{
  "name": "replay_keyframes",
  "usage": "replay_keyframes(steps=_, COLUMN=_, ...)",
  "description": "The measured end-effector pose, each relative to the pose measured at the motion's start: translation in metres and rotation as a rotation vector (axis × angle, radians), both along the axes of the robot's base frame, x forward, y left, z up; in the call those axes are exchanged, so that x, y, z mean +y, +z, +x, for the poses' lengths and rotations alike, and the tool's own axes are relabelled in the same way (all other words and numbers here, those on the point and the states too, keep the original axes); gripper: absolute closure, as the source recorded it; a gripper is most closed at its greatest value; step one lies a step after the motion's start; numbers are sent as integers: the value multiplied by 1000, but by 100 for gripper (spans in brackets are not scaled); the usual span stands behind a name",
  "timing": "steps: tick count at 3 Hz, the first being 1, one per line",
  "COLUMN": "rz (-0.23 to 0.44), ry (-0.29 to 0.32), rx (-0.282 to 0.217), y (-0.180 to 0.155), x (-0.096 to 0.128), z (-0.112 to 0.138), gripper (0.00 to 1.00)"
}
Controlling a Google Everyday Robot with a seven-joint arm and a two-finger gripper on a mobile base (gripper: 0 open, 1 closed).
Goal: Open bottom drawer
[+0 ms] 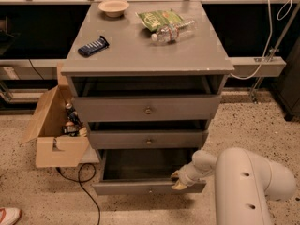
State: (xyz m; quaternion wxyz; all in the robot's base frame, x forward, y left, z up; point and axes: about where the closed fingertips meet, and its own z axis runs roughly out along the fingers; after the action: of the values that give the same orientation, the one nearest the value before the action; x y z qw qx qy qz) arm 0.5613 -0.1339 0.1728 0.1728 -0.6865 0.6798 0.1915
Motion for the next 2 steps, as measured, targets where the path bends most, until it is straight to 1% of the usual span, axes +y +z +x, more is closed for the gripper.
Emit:
replay_keyframes(steps=1, rz=1, ry=2, rx=3, y=-1, x=0, z=-2, gripper=19)
replay_keyframes(steps=2, rz=2, ry=5, rx=10, y=-2, x=-1, z=-6, gripper=0)
